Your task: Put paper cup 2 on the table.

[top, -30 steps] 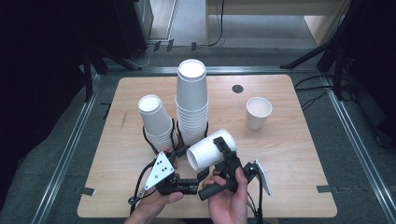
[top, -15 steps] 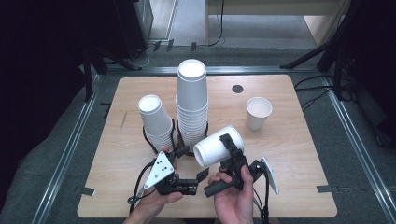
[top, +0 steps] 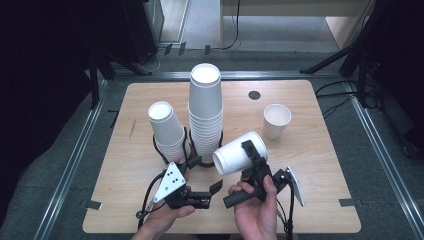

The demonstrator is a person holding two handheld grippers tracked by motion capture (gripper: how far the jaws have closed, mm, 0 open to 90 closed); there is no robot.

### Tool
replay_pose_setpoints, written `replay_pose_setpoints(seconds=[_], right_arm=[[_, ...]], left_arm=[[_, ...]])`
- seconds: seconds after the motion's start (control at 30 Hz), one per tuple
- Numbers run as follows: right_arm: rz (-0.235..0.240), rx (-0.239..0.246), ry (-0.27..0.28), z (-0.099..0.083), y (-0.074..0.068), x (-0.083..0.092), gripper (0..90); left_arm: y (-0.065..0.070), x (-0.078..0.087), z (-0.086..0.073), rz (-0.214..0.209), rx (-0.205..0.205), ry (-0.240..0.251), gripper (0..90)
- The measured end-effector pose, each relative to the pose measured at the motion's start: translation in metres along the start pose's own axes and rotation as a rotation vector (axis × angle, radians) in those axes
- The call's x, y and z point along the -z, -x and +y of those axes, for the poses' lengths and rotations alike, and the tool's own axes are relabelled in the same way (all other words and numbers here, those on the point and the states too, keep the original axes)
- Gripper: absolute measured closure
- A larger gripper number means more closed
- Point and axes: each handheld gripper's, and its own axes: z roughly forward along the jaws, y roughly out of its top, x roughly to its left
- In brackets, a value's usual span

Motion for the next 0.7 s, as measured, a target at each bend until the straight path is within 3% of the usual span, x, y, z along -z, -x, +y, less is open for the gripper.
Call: replay_pose_setpoints(seconds=[0.57,0.7], right_arm=[[-0.003,0.099,0.023,0.0039,-0.0041,-0.0005,13.8],[0.001,0.144,0.026,0.0033,-0.0059,0.0000,13.8]], left_arm=[[-0.0010,0.0002,0.0003,0.000,0.011,-0.009,6.6],[-0.0022,0.0001,-0.0003,0.001,0.014,-0.012,6.6]])
